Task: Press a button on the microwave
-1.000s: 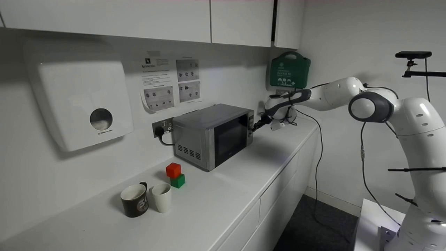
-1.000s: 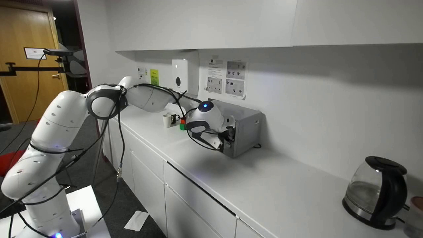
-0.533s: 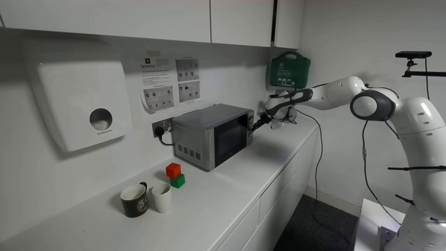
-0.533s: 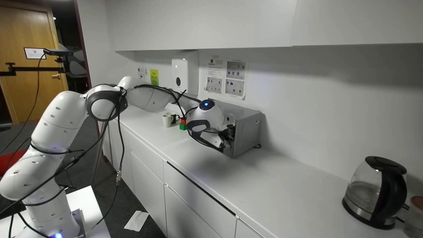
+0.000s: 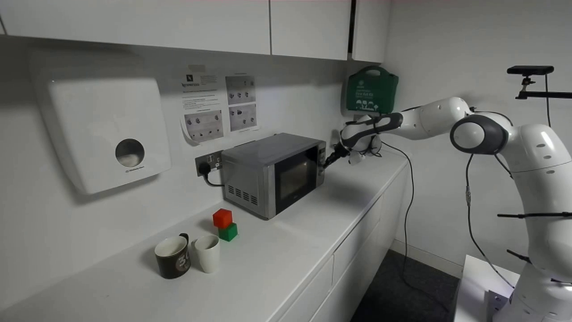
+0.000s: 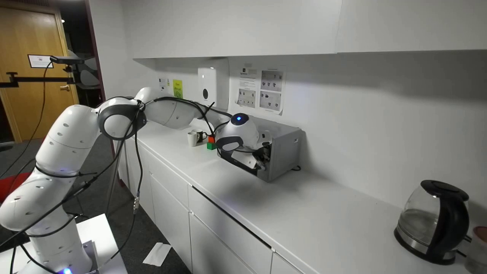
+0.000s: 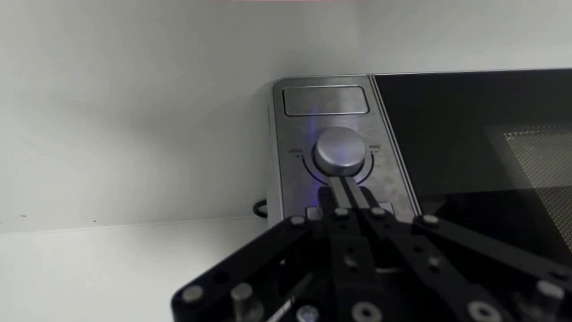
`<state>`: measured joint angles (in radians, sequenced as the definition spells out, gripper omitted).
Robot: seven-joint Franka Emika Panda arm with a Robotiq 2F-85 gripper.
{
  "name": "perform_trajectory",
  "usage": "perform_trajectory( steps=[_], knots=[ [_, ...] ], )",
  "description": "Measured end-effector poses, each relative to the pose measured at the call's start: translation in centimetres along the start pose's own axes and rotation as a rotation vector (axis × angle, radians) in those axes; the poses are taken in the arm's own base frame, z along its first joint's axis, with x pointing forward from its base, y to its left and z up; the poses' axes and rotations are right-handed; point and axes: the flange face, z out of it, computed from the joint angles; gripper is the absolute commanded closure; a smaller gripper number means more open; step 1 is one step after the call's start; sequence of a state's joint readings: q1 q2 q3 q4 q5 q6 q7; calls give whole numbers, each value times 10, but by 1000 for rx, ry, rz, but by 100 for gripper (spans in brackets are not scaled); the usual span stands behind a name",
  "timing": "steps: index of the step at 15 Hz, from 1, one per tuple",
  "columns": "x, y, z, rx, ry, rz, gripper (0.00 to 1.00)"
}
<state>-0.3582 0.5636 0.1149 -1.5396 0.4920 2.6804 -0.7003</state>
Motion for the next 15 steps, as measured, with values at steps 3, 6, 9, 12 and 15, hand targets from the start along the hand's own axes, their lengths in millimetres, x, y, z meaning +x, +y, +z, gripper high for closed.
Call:
perform_trajectory(
  steps=[3, 6, 9, 12, 15],
  knots=[
    [-11, 10, -11, -24, -23, -2, 100],
    [-30, 22, -42, -50, -45, 24, 100],
    [-51, 28, -86, -72, -72, 65, 100],
    [-69, 27, -130, -61, -111, 108, 100],
    [-77, 17, -164, -15, -172, 142, 99]
  ],
)
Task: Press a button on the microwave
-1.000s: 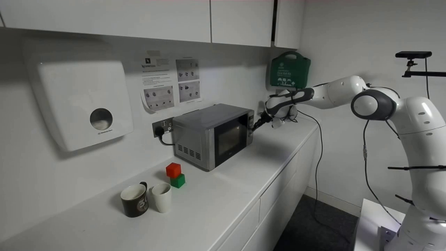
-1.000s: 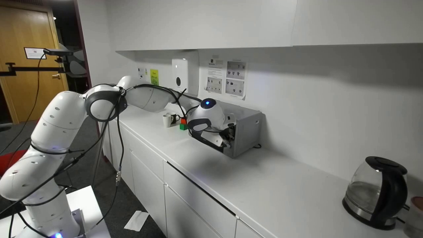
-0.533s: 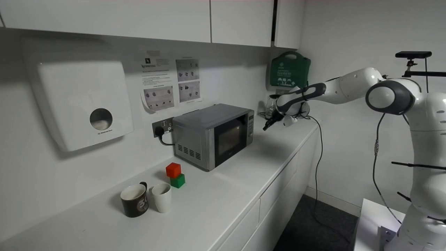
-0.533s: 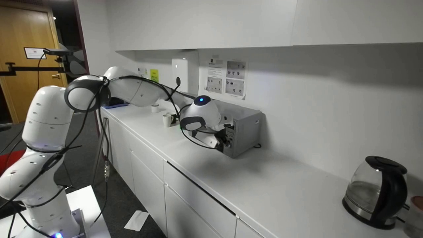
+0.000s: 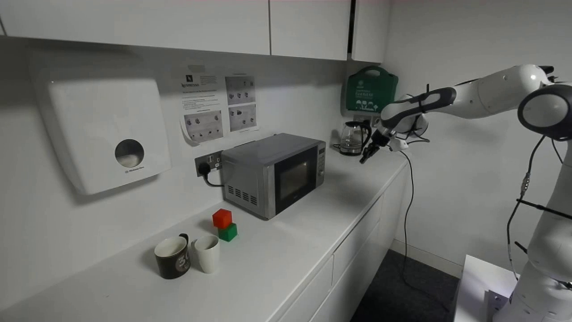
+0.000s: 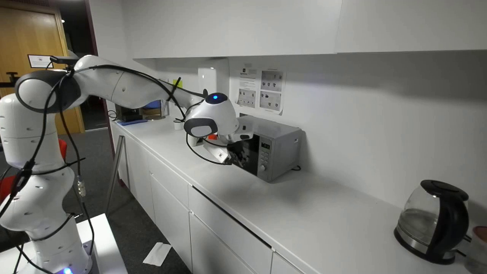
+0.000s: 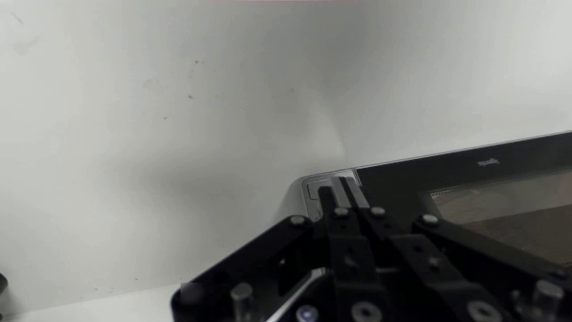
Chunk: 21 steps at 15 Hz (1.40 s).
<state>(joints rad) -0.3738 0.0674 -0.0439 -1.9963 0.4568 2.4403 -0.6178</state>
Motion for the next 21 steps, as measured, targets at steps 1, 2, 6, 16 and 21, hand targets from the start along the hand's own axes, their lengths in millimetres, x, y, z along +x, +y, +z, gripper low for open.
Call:
perform_trajectory(
  steps=[1, 2, 6, 16, 21],
  knots=[
    [-1, -4, -6, 9, -21, 8, 99],
    [-1, -9, -11, 16, -31, 12, 99],
    [0, -13, -10, 21, -37, 13, 100],
    [20, -53, 2, 81, -14, -12, 100],
    [41, -69, 25, 109, -4, -21, 100]
  ],
)
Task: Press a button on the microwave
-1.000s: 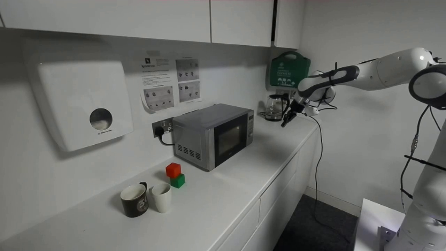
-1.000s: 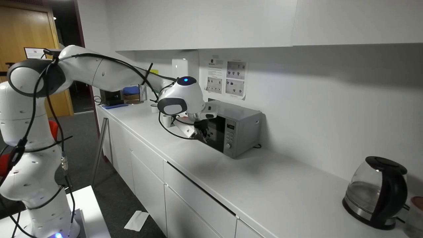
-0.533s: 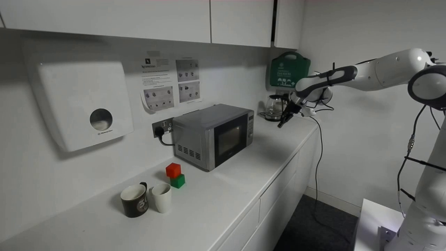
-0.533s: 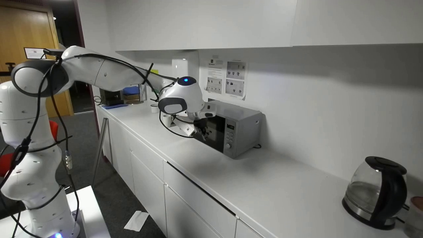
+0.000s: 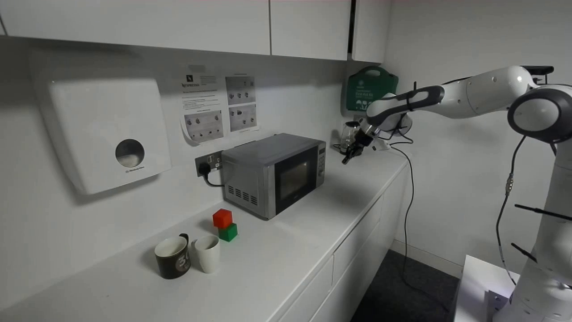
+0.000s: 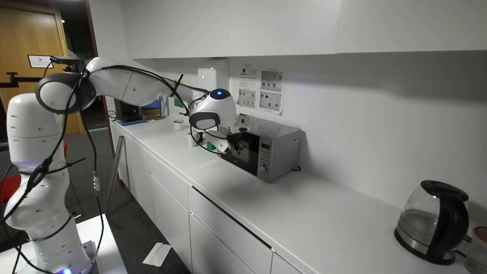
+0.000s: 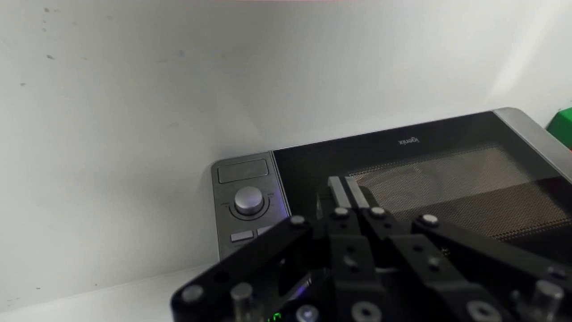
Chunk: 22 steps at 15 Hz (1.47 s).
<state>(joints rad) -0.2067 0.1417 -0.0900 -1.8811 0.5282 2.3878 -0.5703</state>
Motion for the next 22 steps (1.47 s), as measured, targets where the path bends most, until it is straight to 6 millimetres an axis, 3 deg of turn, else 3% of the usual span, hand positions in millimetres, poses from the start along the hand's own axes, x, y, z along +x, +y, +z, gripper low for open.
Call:
perform_trajectory(
  steps=[12, 22],
  knots=[
    [29, -3, 60, 54, 59, 52, 100],
    [41, 27, 95, 5, 122, 82, 100]
  ],
)
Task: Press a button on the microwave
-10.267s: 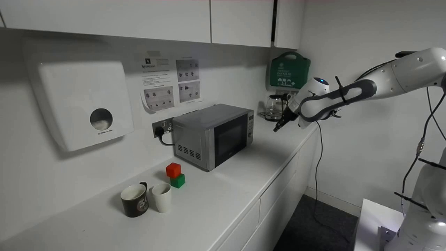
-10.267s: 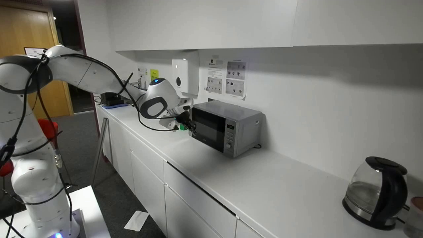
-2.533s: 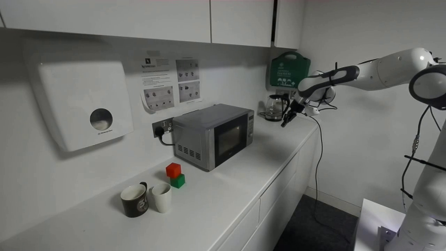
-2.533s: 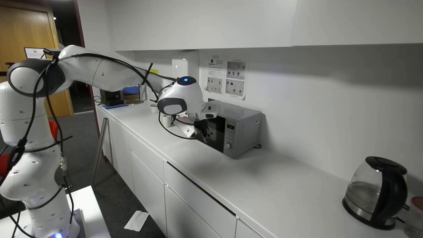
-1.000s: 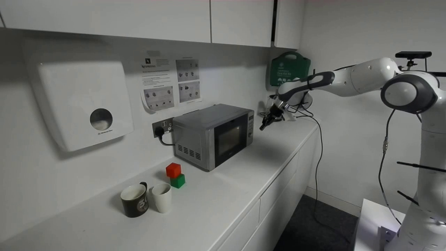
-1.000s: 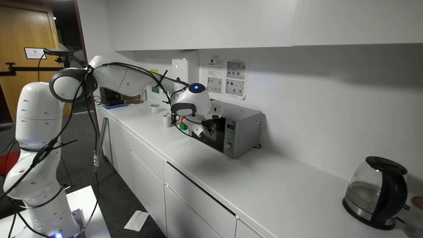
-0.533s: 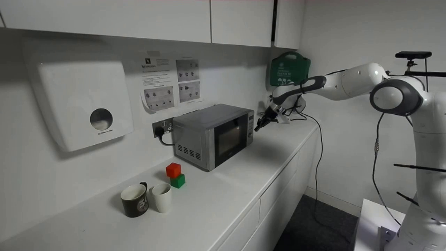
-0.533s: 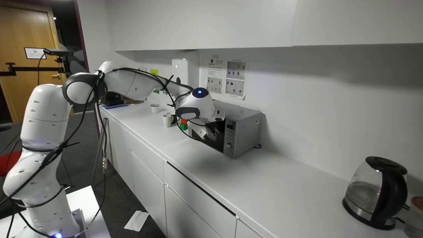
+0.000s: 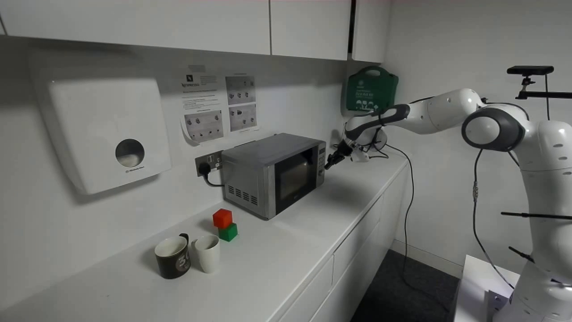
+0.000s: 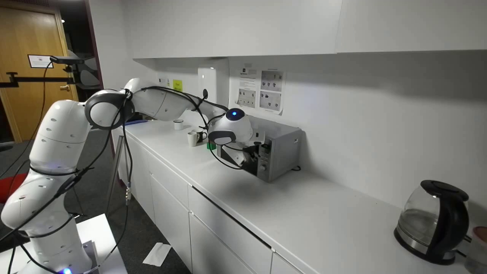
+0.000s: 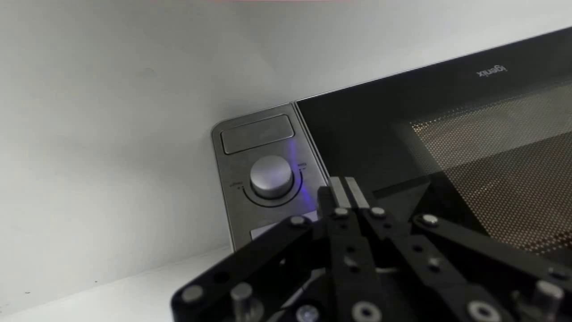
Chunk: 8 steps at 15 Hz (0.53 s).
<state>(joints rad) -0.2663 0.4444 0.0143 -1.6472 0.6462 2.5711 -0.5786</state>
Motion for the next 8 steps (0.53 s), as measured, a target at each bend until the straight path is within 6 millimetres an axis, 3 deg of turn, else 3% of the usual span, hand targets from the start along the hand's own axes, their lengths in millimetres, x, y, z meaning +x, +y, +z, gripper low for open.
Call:
perform_trajectory(
  steps=[8],
  knots=[
    [8, 2, 13, 14, 14, 2, 100]
  ],
)
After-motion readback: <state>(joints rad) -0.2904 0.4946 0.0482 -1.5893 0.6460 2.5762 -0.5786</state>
